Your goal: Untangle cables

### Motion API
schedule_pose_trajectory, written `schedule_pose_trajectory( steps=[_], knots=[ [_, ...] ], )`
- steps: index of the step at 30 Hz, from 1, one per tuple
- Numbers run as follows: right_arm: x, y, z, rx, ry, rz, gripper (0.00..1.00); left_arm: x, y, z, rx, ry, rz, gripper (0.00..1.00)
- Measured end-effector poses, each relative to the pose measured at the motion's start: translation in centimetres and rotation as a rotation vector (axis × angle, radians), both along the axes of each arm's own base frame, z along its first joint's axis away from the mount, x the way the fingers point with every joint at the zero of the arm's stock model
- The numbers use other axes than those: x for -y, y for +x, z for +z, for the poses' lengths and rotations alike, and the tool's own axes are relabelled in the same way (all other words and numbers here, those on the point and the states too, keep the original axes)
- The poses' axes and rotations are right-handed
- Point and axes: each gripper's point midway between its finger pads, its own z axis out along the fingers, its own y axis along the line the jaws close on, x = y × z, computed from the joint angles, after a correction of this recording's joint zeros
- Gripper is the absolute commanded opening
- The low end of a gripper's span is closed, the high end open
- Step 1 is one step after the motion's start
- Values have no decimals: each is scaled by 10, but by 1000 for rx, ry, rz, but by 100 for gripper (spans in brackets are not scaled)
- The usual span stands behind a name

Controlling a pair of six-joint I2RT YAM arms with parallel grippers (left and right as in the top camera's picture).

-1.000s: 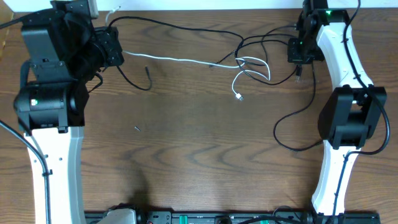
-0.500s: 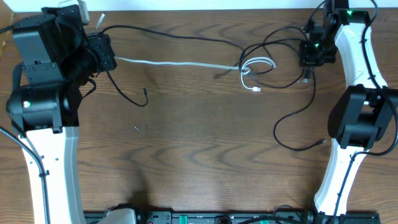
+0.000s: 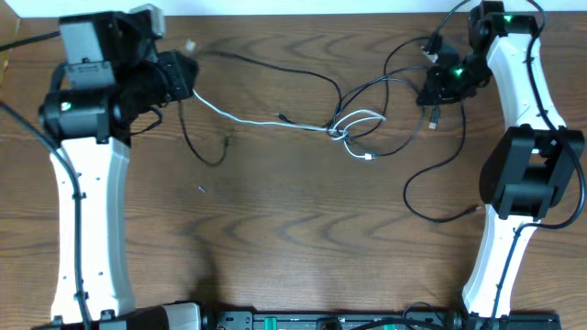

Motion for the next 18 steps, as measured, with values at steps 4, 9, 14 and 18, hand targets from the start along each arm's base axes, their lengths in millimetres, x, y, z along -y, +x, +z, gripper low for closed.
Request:
schedule_pose_trajectory(
  steps=[4, 9, 14, 18],
  knots=[
    [-15, -4, 2, -4, 21, 39, 58, 15, 1, -6, -17, -10, -41, 63],
    [-21, -3, 2, -1, 30, 39, 64, 22, 0, -7, -22, -12, -58, 70],
    [-19, 4, 2, 3, 29, -13, 70, 38, -1, -8, -26, -12, -97, 70],
    [-10, 13, -1, -1, -22, -105, 72, 67, -2, -20, -57, -11, -168, 69]
  ],
)
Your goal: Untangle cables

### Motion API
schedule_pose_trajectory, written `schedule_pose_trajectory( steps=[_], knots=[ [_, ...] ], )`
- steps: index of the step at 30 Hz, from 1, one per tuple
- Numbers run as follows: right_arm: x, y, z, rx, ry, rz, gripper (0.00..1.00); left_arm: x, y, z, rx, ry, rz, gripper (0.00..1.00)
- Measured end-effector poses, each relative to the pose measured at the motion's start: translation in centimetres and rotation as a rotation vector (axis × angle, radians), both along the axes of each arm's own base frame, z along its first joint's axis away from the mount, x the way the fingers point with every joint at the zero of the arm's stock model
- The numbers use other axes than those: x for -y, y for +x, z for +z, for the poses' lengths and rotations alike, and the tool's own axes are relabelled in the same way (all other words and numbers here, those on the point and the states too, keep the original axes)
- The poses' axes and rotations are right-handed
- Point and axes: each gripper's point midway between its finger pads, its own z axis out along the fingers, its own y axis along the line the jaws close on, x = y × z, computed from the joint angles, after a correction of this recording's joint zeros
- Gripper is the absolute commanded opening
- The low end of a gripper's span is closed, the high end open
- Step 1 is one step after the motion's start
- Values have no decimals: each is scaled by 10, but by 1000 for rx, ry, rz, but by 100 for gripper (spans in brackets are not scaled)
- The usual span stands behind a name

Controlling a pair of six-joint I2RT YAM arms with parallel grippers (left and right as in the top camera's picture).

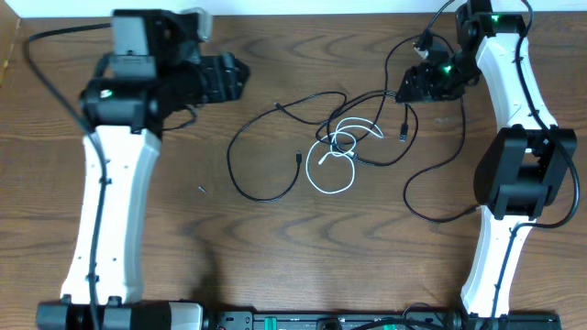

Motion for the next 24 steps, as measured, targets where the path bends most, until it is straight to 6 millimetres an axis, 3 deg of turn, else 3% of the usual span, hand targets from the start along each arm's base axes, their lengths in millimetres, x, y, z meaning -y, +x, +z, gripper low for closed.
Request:
schedule_pose_trajectory(
  steps=[6, 14, 24],
  knots=[
    [16, 5, -6, -23, -88, -111, 74, 60, 7, -48, -97, 14, -140, 69],
    [22, 6, -8, -30, -123, -138, 75, 142, 18, -114, -110, 65, -355, 69],
    [24, 6, -9, -29, -135, -138, 77, 217, -5, -190, -33, 205, -719, 69]
  ],
)
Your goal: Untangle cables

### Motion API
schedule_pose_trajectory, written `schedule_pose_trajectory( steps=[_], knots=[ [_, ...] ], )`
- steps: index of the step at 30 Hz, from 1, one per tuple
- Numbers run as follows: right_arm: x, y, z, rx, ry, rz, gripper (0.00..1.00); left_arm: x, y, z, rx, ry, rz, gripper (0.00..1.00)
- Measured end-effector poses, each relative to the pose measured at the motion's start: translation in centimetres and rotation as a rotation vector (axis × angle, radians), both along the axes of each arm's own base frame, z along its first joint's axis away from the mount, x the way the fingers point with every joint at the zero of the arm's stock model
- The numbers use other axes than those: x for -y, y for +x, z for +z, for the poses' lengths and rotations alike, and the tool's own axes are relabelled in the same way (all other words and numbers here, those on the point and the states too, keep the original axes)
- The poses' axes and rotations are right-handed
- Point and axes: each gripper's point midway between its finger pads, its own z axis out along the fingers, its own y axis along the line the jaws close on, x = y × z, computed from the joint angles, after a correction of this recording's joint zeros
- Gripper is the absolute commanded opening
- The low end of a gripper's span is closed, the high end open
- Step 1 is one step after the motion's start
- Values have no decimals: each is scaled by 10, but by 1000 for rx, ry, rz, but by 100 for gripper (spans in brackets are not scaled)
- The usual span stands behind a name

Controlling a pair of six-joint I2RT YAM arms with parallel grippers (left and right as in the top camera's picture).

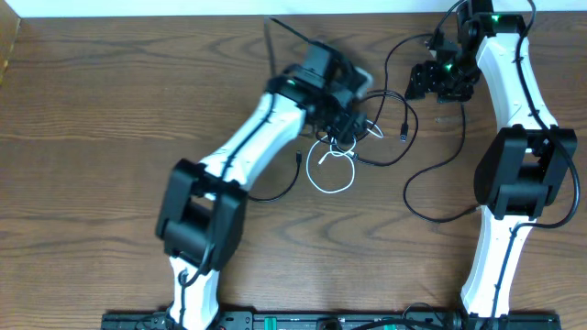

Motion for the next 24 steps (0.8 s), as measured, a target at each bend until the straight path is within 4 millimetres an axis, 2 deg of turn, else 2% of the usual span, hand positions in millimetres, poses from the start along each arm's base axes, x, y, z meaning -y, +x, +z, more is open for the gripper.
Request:
schedule_pose_trajectory(
  steps=[4, 7, 12, 24],
  knots=[
    [0, 0, 0, 0, -1, 0, 78, 18, -12, -17, 27, 26, -103, 69],
    [0, 0, 0, -1, -1, 0, 77, 26, -8, -25, 67, 32, -133, 70],
    [0, -1, 0, -3, -3, 0, 78, 25, 8, -38, 118, 52, -125, 71],
    [0, -1, 0, -2, -3, 3, 80, 19, 22, -38, 178, 93, -93, 71]
  ],
)
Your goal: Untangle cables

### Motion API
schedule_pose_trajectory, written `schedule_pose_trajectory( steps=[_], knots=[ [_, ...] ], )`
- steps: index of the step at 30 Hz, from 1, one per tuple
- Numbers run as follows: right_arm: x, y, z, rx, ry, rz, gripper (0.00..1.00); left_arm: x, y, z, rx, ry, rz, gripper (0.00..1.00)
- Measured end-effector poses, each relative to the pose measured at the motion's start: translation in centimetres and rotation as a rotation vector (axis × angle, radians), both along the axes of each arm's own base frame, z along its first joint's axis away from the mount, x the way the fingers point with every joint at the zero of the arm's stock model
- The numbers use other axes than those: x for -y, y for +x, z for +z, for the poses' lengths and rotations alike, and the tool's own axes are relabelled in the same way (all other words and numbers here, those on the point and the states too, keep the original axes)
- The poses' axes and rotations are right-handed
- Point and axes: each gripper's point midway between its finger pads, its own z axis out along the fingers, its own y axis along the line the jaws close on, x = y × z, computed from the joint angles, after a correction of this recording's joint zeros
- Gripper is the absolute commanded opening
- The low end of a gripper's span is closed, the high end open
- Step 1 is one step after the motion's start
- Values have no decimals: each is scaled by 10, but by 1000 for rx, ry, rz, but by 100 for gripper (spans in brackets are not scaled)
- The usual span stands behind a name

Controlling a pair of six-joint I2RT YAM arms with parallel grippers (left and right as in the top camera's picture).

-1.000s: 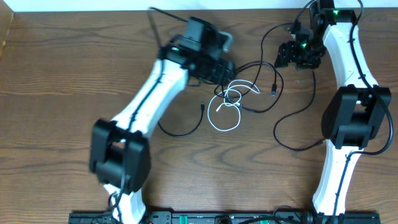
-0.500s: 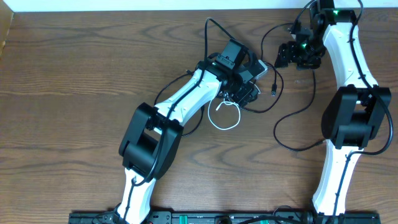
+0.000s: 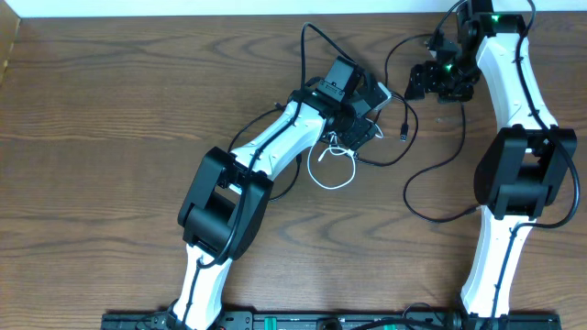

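Note:
A white cable (image 3: 332,176) lies in a loop at the table's middle, knotted with a thin black cable (image 3: 410,194). The black cable runs right and curls toward the right arm's base. My left gripper (image 3: 358,131) reaches over the knot and its dark fingers cover it. How its jaws stand is hidden. At the back right, my right gripper (image 3: 429,82) is shut on the black cable, and a black plug (image 3: 404,134) hangs loose below it.
The left arm (image 3: 266,156) stretches diagonally across the wooden table (image 3: 110,183) from the front edge. Another black cable arcs over the back edge behind the left wrist. A rail of equipment runs along the front edge.
My left gripper has shifted a little right and further over the knot. The white loop and the right gripper are where they were.
My left gripper was at the far left with the white and black cables stretched from it to the knot. Then it was nearer the middle and the cables lay slack in loops. Then it was over the knot, where it is now. The right gripper stayed at the back right.

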Motion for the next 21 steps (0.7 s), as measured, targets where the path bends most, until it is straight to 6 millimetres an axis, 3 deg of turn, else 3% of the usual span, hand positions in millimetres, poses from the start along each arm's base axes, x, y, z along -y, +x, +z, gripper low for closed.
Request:
schedule_pose_trajectory(
  steps=[7, 9, 12, 15, 21],
  knots=[
    [0, 0, 0, 0, 0, 0, 81, -2, -1, -4, -7, 17, 5, 70],
    [0, 0, 0, 0, 0, 0, 81, -3, -2, -8, -16, 23, 5, 65],
    [0, 0, 0, 0, 0, 0, 82, -4, -3, -17, -31, 36, 8, 46],
    [0, 0, 0, 0, 0, 0, 82, -5, -4, -22, -39, 43, 7, 8],
    [0, 0, 0, 0, 0, 0, 83, -5, -4, -23, -41, 43, 9, 7]
  ],
)
